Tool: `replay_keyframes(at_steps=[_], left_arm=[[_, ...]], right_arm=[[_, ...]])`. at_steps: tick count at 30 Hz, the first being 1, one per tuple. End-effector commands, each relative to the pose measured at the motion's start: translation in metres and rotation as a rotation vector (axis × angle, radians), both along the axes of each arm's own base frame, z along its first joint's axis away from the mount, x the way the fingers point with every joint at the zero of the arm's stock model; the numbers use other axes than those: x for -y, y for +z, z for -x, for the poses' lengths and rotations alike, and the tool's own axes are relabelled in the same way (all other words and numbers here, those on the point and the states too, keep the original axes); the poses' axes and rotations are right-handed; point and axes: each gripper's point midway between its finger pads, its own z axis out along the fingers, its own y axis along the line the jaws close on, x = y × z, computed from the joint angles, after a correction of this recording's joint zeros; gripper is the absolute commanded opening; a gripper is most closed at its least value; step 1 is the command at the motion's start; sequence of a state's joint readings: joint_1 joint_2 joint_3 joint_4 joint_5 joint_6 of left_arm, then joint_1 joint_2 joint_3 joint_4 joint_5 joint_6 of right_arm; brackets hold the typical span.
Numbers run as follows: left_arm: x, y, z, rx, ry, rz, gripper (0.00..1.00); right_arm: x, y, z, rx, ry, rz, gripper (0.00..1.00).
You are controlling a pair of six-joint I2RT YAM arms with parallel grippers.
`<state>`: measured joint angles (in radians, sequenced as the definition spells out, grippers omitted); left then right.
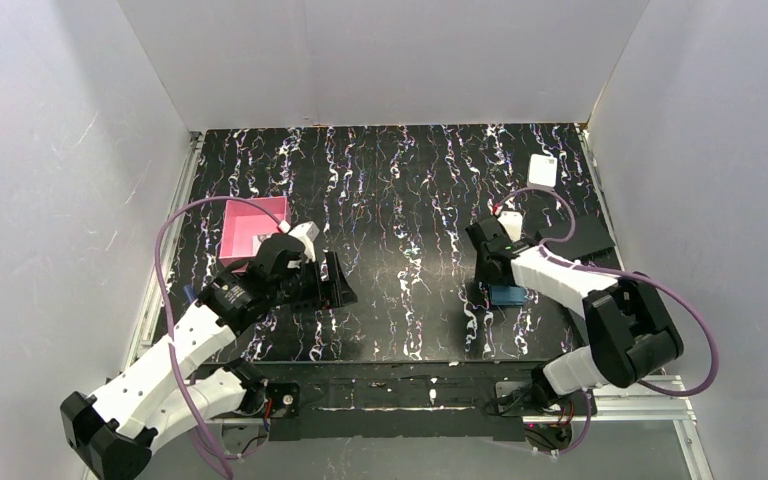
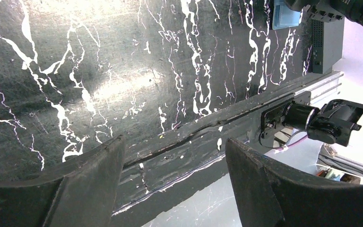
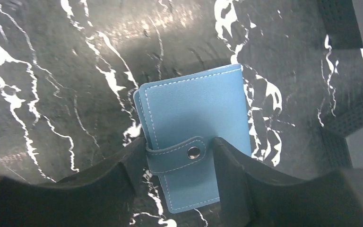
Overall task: Put the credit cards into the card holder
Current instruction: Move the card holder to the center of the board, then reset both arms
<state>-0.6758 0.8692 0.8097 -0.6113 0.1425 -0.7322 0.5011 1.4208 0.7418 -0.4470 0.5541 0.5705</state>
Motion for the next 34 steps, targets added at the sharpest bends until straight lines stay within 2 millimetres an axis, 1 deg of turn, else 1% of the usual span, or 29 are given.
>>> replay_keyframes(at_steps=[1, 3, 4, 5, 8, 11, 13, 15, 16, 19, 21, 23, 25, 29, 30, 32, 34], left_arm=[[0.000, 0.014, 0.000, 0.038, -0.031, 0.009, 0.76], [-0.004, 0.026, -0.001, 0.068, -0.031, -0.004, 0.77], [-0.008, 0.036, -0.003, 0.095, -0.026, -0.017, 0.77], [-0.011, 0.046, -0.005, 0.124, -0.022, -0.026, 0.77], [-0.024, 0.082, -0.012, 0.220, 0.010, -0.046, 0.78], [-0.046, 0.119, -0.019, 0.348, 0.096, -0.057, 0.82], [-0.058, 0.148, -0.020, 0.446, 0.143, -0.036, 0.85], [-0.075, 0.184, -0.018, 0.570, 0.188, -0.014, 0.88], [-0.082, 0.197, -0.016, 0.618, 0.201, -0.011, 0.89], [-0.112, 0.240, -0.009, 0.787, 0.260, -0.031, 0.93], [-0.130, 0.260, -0.003, 0.865, 0.301, -0.041, 0.96], [-0.145, 0.275, 0.003, 0.928, 0.339, -0.046, 0.98], [-0.159, 0.287, 0.009, 0.981, 0.380, -0.053, 0.98], [-0.179, 0.300, 0.016, 1.039, 0.430, -0.085, 0.98], [-0.183, 0.304, 0.018, 1.050, 0.438, -0.093, 0.98], [-0.187, 0.307, 0.019, 1.062, 0.446, -0.106, 0.98], [-0.188, 0.309, 0.020, 1.067, 0.447, -0.106, 0.98]], right_arm=[[-0.001, 0.044, 0.003, 0.039, 0.000, -0.048, 0.76], [-0.016, 0.084, -0.007, 0.132, 0.080, -0.128, 0.91], [-0.022, 0.110, -0.012, 0.201, 0.121, -0.164, 0.96], [-0.025, 0.134, -0.015, 0.260, 0.155, -0.187, 0.98], [-0.026, 0.202, -0.017, 0.412, 0.226, -0.221, 0.98], [-0.017, 0.261, -0.014, 0.540, 0.225, -0.226, 0.98], [-0.009, 0.294, -0.010, 0.617, 0.210, -0.224, 0.98], [0.000, 0.330, -0.004, 0.699, 0.203, -0.224, 0.98], [0.005, 0.346, 0.000, 0.731, 0.195, -0.219, 0.98], [0.018, 0.385, 0.010, 0.805, 0.184, -0.199, 0.98], [0.027, 0.406, 0.017, 0.862, 0.168, -0.195, 0.98], [0.036, 0.425, 0.025, 0.920, 0.150, -0.193, 0.98], [0.043, 0.437, 0.032, 0.961, 0.131, -0.189, 0.98], [0.055, 0.449, 0.042, 1.006, 0.097, -0.184, 0.98], [0.056, 0.449, 0.045, 1.007, 0.105, -0.184, 0.98], [0.050, 0.451, 0.050, 1.044, 0.166, -0.195, 0.98], [0.055, 0.452, 0.055, 1.053, 0.148, -0.196, 0.98]])
